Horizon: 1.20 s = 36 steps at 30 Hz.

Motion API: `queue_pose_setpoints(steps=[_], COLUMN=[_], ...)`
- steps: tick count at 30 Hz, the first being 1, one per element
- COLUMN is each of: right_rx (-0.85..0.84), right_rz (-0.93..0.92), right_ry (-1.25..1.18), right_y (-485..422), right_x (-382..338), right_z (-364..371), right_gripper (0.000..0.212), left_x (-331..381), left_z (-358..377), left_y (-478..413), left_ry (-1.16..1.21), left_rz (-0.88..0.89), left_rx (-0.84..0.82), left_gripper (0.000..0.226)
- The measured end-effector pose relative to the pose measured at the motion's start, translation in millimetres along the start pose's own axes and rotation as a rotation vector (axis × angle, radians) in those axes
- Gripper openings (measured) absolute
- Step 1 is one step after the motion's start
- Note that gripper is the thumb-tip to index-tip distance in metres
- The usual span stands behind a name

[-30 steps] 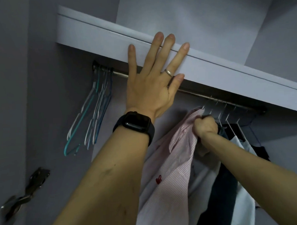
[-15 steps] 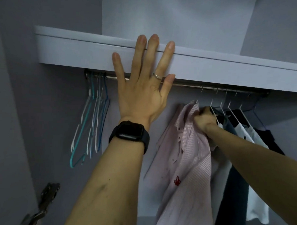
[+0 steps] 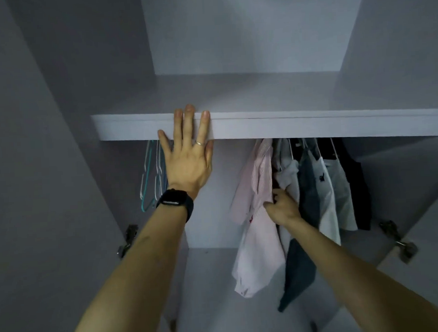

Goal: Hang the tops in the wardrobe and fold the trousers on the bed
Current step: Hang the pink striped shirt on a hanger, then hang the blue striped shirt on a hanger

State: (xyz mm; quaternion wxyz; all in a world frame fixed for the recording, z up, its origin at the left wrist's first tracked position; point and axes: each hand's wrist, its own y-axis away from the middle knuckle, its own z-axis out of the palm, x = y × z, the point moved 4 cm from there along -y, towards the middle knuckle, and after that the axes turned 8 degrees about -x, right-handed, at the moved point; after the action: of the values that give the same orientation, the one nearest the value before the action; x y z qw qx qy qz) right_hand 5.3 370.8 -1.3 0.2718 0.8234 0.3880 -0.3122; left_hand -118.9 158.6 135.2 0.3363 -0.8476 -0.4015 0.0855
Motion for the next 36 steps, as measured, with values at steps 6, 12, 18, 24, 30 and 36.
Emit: queue_pose_setpoints(steps=[6,12,18,24,30,36], right_rx=[0.034,0.161,0.328,0.366,0.684,0.947], right_rz=[-0.257,-0.404,-0.339,0.065,0.394,0.821], right_ry=[-0.249,-0.132,0.009,0.107,0.100,0.033], right_y=[110,191,234,288,382,522], right_x=[23,81,134,199,229,235], right_z=[-14,-12,-3,28,63,115], right_gripper=[0.026,0.021,0.017,0.024,0.021,0.019], left_x=[29,78,125,174,232,304], left_z=[-2,55,90,120,125,83], left_y=[81,234,299,328,365,444], left_ry=[0.176,0.346,0.473,0.616,0.637,0.678], left_rz=[-0.095,-0.176,-0.085,0.270,0.756,1.228], left_rx=[-0.178,-0.491,-0.698,-0.976,-1.186,-1.338], left_gripper=[0.074,0.069,0.066,0.059,0.057,0.061])
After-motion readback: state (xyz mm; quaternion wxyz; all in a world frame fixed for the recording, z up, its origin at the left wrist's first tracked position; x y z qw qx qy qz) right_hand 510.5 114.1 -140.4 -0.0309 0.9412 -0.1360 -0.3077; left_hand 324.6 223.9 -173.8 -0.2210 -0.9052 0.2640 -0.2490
